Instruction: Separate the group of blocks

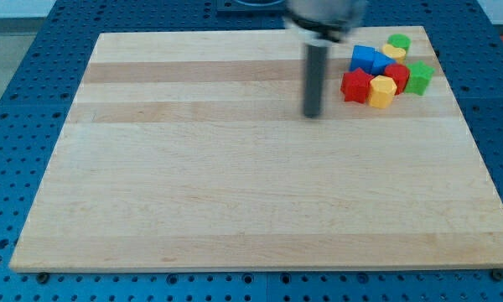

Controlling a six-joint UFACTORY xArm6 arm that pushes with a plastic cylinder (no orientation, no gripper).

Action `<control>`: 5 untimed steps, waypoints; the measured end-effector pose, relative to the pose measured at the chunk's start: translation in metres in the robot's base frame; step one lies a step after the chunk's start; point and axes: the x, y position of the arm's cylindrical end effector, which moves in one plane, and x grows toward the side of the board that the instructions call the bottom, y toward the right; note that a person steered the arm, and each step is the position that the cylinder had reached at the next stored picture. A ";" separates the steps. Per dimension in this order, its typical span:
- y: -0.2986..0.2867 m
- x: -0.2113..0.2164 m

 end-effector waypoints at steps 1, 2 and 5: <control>0.039 0.005; 0.039 0.005; 0.168 -0.028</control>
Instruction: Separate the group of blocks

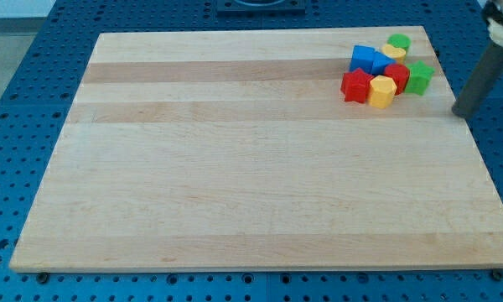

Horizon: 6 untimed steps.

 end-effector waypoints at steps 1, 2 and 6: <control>-0.012 -0.008; -0.036 -0.020; -0.144 -0.052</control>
